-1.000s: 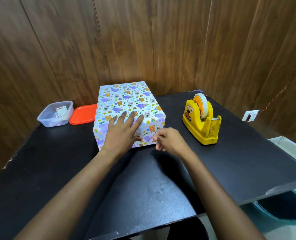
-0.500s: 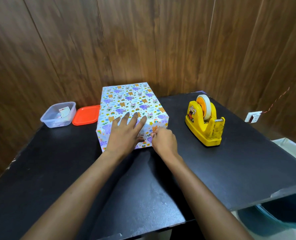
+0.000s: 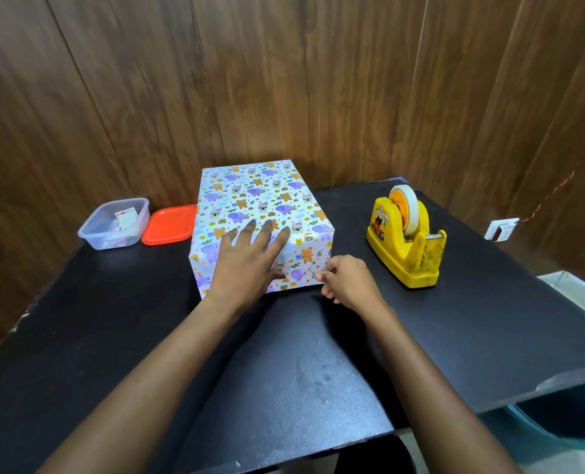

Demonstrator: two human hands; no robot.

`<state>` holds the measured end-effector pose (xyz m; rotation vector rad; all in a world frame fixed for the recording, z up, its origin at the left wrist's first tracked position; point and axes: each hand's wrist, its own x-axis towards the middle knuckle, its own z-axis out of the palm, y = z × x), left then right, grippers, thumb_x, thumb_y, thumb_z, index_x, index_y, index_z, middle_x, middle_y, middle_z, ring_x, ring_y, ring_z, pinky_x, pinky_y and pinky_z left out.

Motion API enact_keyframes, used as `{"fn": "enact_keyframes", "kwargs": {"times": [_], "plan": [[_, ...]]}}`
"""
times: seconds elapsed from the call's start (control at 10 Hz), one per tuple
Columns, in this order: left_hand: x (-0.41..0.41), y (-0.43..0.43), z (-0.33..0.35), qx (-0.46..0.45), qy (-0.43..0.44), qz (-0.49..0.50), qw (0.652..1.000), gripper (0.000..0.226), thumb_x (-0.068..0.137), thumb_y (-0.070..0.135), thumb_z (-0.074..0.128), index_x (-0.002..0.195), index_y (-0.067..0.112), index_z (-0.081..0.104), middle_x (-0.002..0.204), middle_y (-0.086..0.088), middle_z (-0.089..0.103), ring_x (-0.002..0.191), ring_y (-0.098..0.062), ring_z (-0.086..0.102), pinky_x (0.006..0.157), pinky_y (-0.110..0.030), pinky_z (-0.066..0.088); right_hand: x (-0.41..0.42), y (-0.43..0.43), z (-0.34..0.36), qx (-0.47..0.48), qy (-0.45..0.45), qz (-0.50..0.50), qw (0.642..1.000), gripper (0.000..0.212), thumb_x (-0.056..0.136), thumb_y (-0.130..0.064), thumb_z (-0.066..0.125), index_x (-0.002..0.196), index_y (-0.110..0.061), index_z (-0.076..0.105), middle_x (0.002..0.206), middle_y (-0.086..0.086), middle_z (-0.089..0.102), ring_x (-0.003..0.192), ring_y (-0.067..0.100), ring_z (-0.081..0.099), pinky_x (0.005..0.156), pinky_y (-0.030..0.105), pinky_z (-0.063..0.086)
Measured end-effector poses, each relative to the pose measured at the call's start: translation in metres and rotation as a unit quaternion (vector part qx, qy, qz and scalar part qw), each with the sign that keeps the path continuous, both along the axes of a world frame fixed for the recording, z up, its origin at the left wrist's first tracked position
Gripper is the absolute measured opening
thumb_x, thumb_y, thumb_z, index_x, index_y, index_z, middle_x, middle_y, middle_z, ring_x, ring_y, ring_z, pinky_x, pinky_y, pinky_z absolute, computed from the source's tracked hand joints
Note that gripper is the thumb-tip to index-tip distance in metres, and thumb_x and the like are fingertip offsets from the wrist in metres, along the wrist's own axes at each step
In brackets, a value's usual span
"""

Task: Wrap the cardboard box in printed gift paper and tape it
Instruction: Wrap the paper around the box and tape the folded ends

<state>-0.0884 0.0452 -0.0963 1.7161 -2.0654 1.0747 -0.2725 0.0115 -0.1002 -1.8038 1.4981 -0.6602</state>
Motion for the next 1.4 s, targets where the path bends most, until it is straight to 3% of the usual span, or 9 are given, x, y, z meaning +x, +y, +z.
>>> {"fn": "enact_keyframes", "kwargs": {"times": [0.1,0.2,0.5,0.6,0.7,0.8,0.9,1.0,1.4], "plan": [[0.000,0.000,0.000,0.003,-0.001,0.001,1.000,0.090,0.055,0.055,0.081,0.128,0.021,0.040,0.124,-0.011,0.061,0.109,-0.035,0.060,0.081,-0.047,0.049,-0.003,0.004,-0.006,-0.044,0.016,-0.040,0.998,0.022,0.094,-0.014,0.048,0.083,-0.003,0.064,0.075,0.012,0.071,0.074,0.027,0.067,0.076,0.040,0.056],[0.000,0.000,0.000,0.004,0.000,0.001,1.000,0.091,0.055,0.055,0.081,0.128,0.020,0.040,0.123,-0.011,0.061,0.109,-0.035,0.060,0.080,-0.047,0.049,-0.006,0.008,-0.009,-0.014,-0.062,-0.045,0.997,0.022,0.093,-0.008,0.045,0.079,-0.007,0.062,0.063,0.007,0.066,0.061,0.022,0.062,0.073,0.040,0.057],[0.000,0.001,0.000,0.003,-0.002,0.004,1.000,0.092,0.055,0.057,0.080,0.128,0.021,0.039,0.123,-0.011,0.061,0.108,-0.035,0.061,0.080,-0.046,0.049,0.001,0.026,0.010,-0.043,-0.156,0.086,0.983,0.018,0.096,-0.004,0.045,0.088,-0.007,0.061,0.058,0.006,0.052,0.051,0.014,0.046,0.049,0.016,0.042],[0.000,0.001,0.000,0.004,0.000,0.003,1.000,0.092,0.054,0.056,0.081,0.128,0.021,0.039,0.123,-0.011,0.061,0.108,-0.035,0.061,0.080,-0.047,0.049,-0.006,0.036,0.011,-0.042,-0.201,0.115,0.972,0.016,0.096,-0.003,0.045,0.091,-0.011,0.058,0.058,0.003,0.053,0.048,0.011,0.047,0.050,0.018,0.043],[-0.001,0.001,0.000,0.004,0.004,-0.001,1.000,0.092,0.053,0.055,0.081,0.128,0.020,0.040,0.123,-0.012,0.061,0.108,-0.035,0.061,0.080,-0.047,0.049,-0.016,0.042,0.013,-0.033,-0.221,0.146,0.964,0.028,0.096,-0.002,0.045,0.107,-0.024,0.058,0.059,0.002,0.054,0.047,0.007,0.047,0.053,0.019,0.044],[-0.001,0.002,0.000,0.004,0.009,-0.004,1.000,0.092,0.053,0.054,0.082,0.128,0.020,0.040,0.122,-0.012,0.061,0.107,-0.036,0.061,0.080,-0.047,0.049,-0.024,0.045,0.015,-0.003,-0.217,0.197,0.956,0.058,0.096,0.001,0.044,0.125,-0.049,0.037,0.060,0.002,0.055,0.051,0.008,0.048,0.054,0.016,0.045],[-0.001,0.002,0.000,0.007,0.011,-0.004,1.000,0.092,0.053,0.053,0.083,0.127,0.020,0.040,0.122,-0.012,0.061,0.107,-0.036,0.061,0.080,-0.047,0.049,-0.026,0.047,0.017,-0.001,-0.218,0.197,0.956,0.043,0.096,-0.001,0.045,0.124,-0.033,0.041,0.062,0.003,0.058,0.053,0.010,0.050,0.055,0.018,0.045],[-0.001,0.002,0.000,0.009,0.009,0.000,1.000,0.092,0.053,0.054,0.082,0.128,0.020,0.040,0.122,-0.012,0.061,0.107,-0.036,0.061,0.080,-0.048,0.049,-0.028,0.047,0.021,-0.021,-0.202,0.165,0.965,0.012,0.096,-0.004,0.047,0.096,-0.016,0.045,0.063,0.004,0.061,0.052,0.011,0.053,0.052,0.019,0.045],[0.000,0.000,-0.001,0.008,0.006,0.001,1.000,0.092,0.054,0.055,0.081,0.129,0.021,0.039,0.123,-0.012,0.061,0.108,-0.035,0.061,0.081,-0.048,0.049,-0.001,0.012,0.005,-0.003,-0.100,0.046,0.994,0.026,0.093,-0.015,0.054,0.068,-0.023,0.051,0.078,0.002,0.060,0.052,0.018,0.061,0.046,0.023,0.045]]}}
